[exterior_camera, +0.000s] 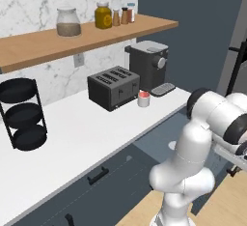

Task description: Pick the pizza cutter from the drawer and place it on the counter.

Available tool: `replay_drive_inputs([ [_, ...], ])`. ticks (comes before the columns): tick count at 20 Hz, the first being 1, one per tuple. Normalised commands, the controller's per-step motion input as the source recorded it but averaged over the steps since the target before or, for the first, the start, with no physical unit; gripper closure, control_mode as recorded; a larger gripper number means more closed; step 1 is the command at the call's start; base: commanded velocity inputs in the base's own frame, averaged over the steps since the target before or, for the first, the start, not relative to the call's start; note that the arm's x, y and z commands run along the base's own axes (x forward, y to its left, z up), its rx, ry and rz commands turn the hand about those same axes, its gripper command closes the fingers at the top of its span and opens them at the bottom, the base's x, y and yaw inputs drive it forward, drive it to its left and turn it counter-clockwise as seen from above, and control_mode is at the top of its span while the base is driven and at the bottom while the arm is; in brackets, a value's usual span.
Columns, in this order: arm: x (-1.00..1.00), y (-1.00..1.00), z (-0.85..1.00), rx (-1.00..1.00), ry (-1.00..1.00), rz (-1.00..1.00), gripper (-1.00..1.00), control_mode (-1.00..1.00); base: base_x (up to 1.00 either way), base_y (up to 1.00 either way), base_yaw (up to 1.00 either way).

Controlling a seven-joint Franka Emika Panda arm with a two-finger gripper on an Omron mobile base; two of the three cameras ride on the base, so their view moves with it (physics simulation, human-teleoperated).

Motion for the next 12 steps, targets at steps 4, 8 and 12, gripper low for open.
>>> replay_drive_inputs([
  [4, 0.00, 0.10, 1.00, 0.03, 0.01, -0.32, -1.00, -1.00, 0.00, 0.00, 0.00],
  [8, 0.41, 0.47, 1.00, 0.00, 0.00, -0.10, -1.00, -1.00, 0.00, 0.00, 0.00],
  [12, 0.36, 0.63, 0.35, -0.09, 0.15, 0.30, -1.00, -1.00, 0.00, 0.00, 0.00],
])
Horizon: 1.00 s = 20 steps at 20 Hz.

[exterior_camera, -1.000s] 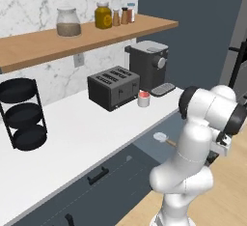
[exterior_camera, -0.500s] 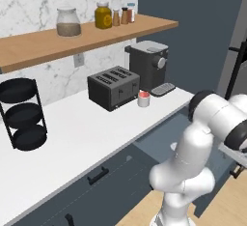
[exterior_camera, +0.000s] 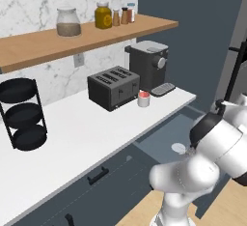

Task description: Pick the pizza cutter from the drawer and place it on the counter.

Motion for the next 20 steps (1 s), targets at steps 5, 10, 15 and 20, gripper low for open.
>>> replay_drive_inputs([
  [5, -0.04, 0.41, -0.14, -0.08, 0.27, 0.73, -1.00, -1.00, 0.00, 0.00, 0.00],
  [10, 0.35, 0.28, -0.11, 0.00, 0.21, 0.61, -1.00, -1.00, 0.00, 0.00, 0.00],
  [15, 0.45, 0.07, -0.31, 0.06, 0.11, 0.32, -1.00, -1.00, 0.00, 0.00, 0.00],
  [20, 0.23, 0.00, -0.56, 0.12, -0.05, 0.19, -1.00, -1.00, 0.00, 0.00, 0.00],
])
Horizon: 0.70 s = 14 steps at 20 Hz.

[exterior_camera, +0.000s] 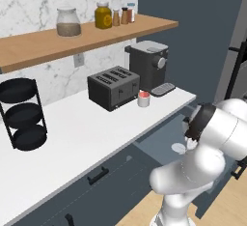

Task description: Pick the pizza cutter from the drawer and place it on the counter.

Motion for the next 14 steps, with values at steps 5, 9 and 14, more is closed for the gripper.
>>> replay_drive_inputs([
  [5, 0.25, 0.00, -0.45, 0.07, 0.00, 0.14, -1.00, -1.00, 0.00, 0.00, 0.00],
  [9, 0.18, 0.00, -0.44, 0.03, 0.00, 0.16, -1.00, -1.00, 0.00, 0.00, 0.00],
  [14, 0.11, -0.02, -0.38, 0.01, -0.01, 0.17, -1.00, -1.00, 0.00, 0.00, 0.00],
])
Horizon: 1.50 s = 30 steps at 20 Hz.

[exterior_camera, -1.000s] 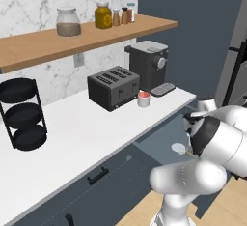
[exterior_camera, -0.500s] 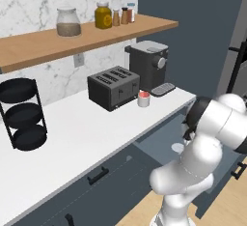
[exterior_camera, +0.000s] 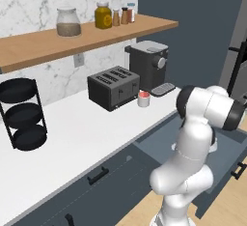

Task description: Pick the pizza cutter from the drawer and place it on the counter.

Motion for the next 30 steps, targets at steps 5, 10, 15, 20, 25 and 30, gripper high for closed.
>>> replay_drive_inputs([
  [5, 0.13, -0.25, -0.10, 0.00, -0.04, 0.16, -1.00, -1.00, 0.00, 0.00, 0.00],
  [10, 0.01, -0.13, -0.10, 0.01, 0.02, 0.05, -1.00, -1.00, 0.00, 0.00, 0.00],
  [15, 0.12, 0.02, -0.20, 0.00, 0.00, 0.00, -1.00, -1.00, 0.00, 0.00, 0.00],
  [20, 0.10, -0.29, -0.01, 0.01, 0.00, 0.05, -1.00, -1.00, 0.00, 0.00, 0.00],
  [25, 0.15, -0.05, -0.18, 0.00, 0.00, 0.05, -1.00, -1.00, 0.00, 0.00, 0.00],
  [30, 0.28, 0.00, -0.17, 0.00, 0.00, 0.03, -1.00, -1.00, 0.00, 0.00, 0.00],
])
